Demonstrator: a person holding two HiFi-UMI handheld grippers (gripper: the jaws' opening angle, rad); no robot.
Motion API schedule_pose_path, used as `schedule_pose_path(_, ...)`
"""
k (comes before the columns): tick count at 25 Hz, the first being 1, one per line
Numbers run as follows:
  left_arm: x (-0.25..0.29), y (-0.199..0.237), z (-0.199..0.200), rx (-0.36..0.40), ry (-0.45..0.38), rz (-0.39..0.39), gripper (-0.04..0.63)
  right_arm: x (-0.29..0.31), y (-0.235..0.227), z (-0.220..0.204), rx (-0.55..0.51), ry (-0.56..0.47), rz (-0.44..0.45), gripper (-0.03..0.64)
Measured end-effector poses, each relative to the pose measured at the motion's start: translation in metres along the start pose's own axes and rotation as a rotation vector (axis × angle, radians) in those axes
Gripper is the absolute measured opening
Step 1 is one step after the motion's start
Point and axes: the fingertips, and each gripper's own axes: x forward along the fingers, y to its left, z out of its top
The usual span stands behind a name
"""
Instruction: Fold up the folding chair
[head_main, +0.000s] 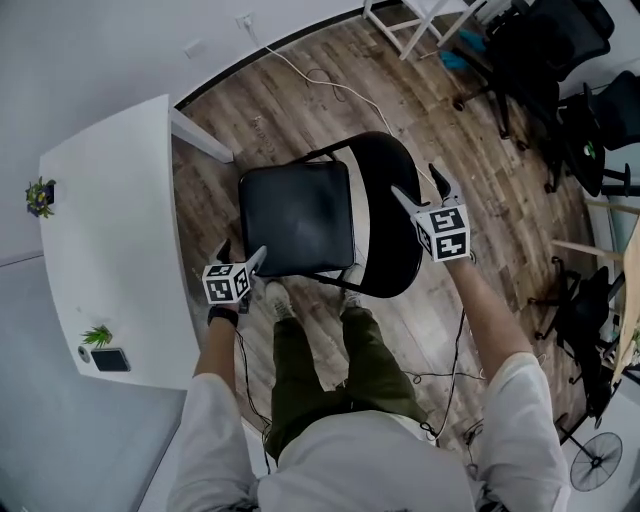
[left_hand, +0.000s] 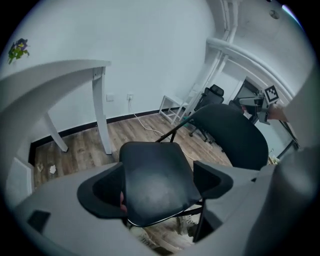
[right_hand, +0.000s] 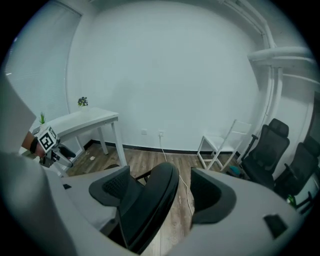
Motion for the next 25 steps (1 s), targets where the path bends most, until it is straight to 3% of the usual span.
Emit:
schedule_pose_path(7, 0.049, 0.034, -0.043, -0.01, 0.097, 0.006, 0.44, 0.031, -0.008, -0.023, 0.105, 0.062, 0.03, 0.364)
schedule_pose_path(14, 0.089, 0.07, -0.08, -0.101, 0.194, -0.005, 0.44, 0.05, -0.017, -0.019, 0.17, 0.13, 0.059, 0.346)
schedule_pose_path(19, 0.112, 0.083, -0.101, -0.129, 0.266, -0.032, 0.44, 0.058, -0.018, -0.02, 0.157, 0.179, 0.063, 0.313)
schedule_pose_path(25, 0.14, 0.089, -0.113, -0.215, 0.283, -0.077, 0.44, 0.068, -0.02, -0.032, 0.186, 0.246, 0.076, 0.301)
